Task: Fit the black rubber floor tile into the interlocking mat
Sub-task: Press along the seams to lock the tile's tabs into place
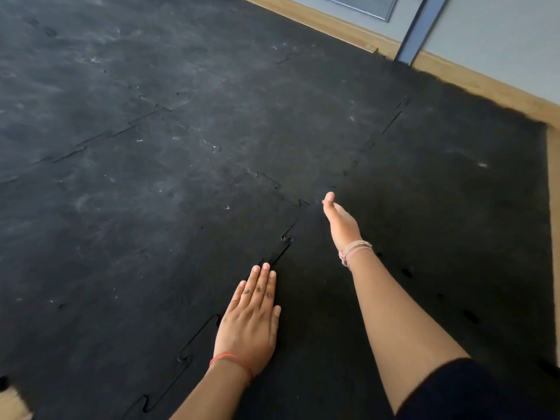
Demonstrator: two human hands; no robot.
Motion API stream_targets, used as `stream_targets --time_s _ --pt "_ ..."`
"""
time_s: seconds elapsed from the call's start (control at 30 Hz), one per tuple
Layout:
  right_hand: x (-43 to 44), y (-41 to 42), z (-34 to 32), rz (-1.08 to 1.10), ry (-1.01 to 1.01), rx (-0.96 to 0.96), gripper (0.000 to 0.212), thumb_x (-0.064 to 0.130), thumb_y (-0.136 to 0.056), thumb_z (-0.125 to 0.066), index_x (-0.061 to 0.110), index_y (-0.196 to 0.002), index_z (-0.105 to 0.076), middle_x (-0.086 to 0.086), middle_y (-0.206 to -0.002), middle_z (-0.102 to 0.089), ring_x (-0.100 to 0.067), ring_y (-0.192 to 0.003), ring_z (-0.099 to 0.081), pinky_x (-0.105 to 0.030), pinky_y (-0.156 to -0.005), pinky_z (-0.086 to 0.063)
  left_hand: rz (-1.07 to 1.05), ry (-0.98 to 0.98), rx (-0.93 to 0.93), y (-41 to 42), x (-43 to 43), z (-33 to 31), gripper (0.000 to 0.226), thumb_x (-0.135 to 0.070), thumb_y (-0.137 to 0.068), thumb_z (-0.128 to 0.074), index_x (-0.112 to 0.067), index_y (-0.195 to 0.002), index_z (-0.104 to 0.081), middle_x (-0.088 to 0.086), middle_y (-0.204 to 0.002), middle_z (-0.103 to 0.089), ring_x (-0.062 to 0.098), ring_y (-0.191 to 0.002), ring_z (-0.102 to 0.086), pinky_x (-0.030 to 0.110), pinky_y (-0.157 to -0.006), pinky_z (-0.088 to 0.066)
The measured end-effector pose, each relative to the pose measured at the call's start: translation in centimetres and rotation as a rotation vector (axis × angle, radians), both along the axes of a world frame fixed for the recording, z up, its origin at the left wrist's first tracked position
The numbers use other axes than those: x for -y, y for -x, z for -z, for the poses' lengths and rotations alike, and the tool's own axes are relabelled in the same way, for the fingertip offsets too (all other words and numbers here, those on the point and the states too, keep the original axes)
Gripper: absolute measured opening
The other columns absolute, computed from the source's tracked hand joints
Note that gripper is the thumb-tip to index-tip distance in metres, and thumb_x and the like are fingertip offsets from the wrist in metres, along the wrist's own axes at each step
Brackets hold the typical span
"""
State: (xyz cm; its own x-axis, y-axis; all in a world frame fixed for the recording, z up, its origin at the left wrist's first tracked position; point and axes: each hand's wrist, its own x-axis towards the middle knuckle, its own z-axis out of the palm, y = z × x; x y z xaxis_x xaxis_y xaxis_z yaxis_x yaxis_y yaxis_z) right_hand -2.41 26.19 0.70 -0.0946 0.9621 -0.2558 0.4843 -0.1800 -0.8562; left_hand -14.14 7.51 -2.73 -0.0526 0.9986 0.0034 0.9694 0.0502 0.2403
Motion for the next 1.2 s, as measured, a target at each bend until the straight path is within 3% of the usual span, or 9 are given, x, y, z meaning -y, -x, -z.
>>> stream_targets --time_s 0.1,0.23,0.43,0.6,0.8,0.97,1.07,1.1,1.2 --pt "-0.5 0.1 1.7 -0.069 -0.036 0.128 0.064 0.060 -0.089 -0.022 0.019 -0.132 -0.045 -0.003 -0.141 -0.045 -0.023 -0.130 -0.037 -0.036 -0.102 -0.029 -0.001 0.000 0.015 0.1 -0.2 0.4 0.057 -0.031 -0.095 -0.006 -0.007 -0.131 -0.043 0.009 -0.140 -0.041 0.021 -0.132 -0.034 0.029 -0.106 -0.006" --pt "-0.9 -0.5 2.6 -0.144 -0.025 0.141 0.069 0.063 -0.086 -0.026 0.021 -0.140 -0.032 0.000 -0.151 -0.028 -0.019 -0.140 -0.021 -0.041 -0.113 -0.018 -0.033 -0.004 0.048 -0.1 -0.3 1.2 0.060 -0.034 -0.094 0.004 -0.008 -0.136 -0.031 0.007 -0.145 -0.028 0.013 -0.136 -0.002 0.030 -0.108 -0.004" --pt "-1.2 0.8 4.3 -0.389 -0.164 0.637 0.067 0.052 -0.093 -0.020 0.009 -0.144 -0.015 -0.009 -0.156 -0.006 -0.020 -0.143 0.004 -0.034 -0.113 -0.001 -0.026 0.090 0.014 0.1 -0.8 0.8 0.059 -0.033 -0.094 -0.003 -0.007 -0.135 -0.036 0.010 -0.143 -0.035 0.025 -0.132 -0.032 0.033 -0.107 -0.006" --pt "0.6 0.3 3.4 -0.508 -0.165 0.653 0.067 0.052 -0.092 -0.015 0.010 -0.144 -0.006 -0.008 -0.156 0.004 -0.019 -0.142 0.010 -0.032 -0.112 0.004 0.006 0.018 -0.082 0.2 -0.6 1.0 0.060 -0.038 -0.085 0.006 -0.014 -0.140 0.006 0.006 -0.152 0.007 0.022 -0.138 0.009 0.046 -0.111 0.007" --pt "9.1 0.0 5.2 -0.771 -0.397 0.902 0.092 0.076 -0.071 0.010 0.012 -0.136 0.022 -0.007 -0.148 0.025 -0.019 -0.137 0.024 -0.032 -0.111 0.012 0.033 0.130 -0.031 1.1 1.5 0.5 0.059 -0.040 -0.094 -0.011 -0.005 -0.131 -0.041 0.013 -0.140 -0.038 0.028 -0.128 -0.036 0.032 -0.106 -0.007" --pt "8.1 0.3 4.4 -0.809 -0.396 0.899 0.094 0.075 -0.070 0.007 0.012 -0.140 0.018 -0.004 -0.147 0.026 -0.017 -0.136 0.025 -0.032 -0.112 0.011 0.052 0.182 0.006 1.1 1.3 0.0 0.064 -0.039 -0.094 -0.001 -0.006 -0.130 -0.043 0.013 -0.139 -0.037 0.024 -0.135 -0.029 0.032 -0.106 -0.006" --pt "7.0 -0.3 4.2 -0.810 -0.332 0.743 0.079 0.065 -0.082 -0.002 0.017 -0.144 0.007 0.005 -0.150 0.018 -0.010 -0.138 0.020 -0.024 -0.109 0.012 0.050 0.180 -0.006 0.9 0.5 -0.1 0.067 -0.041 -0.094 0.001 -0.004 -0.130 -0.041 0.016 -0.139 -0.040 0.026 -0.134 -0.028 0.032 -0.106 -0.005" --pt "6.3 -0.9 4.4 -0.769 -0.351 0.748 0.074 0.062 -0.086 -0.006 0.018 -0.144 0.006 0.006 -0.149 0.017 -0.010 -0.139 0.017 -0.023 -0.109 0.011 0.057 0.169 -0.031 0.6 0.0 -0.1 0.069 -0.043 -0.092 0.003 -0.003 -0.134 -0.034 0.017 -0.143 -0.033 0.029 -0.134 -0.026 0.033 -0.108 -0.001" --pt "3.9 -2.5 4.8 -0.485 -0.358 0.906 0.081 0.063 -0.086 -0.014 0.010 -0.143 0.010 -0.004 -0.152 0.017 -0.017 -0.140 0.015 -0.029 -0.110 0.010 0.130 0.108 -0.104 0.1 -1.5 0.9 0.069 -0.050 -0.083 0.011 -0.007 -0.136 0.019 0.011 -0.146 0.027 0.024 -0.134 0.025 0.035 -0.108 0.025"
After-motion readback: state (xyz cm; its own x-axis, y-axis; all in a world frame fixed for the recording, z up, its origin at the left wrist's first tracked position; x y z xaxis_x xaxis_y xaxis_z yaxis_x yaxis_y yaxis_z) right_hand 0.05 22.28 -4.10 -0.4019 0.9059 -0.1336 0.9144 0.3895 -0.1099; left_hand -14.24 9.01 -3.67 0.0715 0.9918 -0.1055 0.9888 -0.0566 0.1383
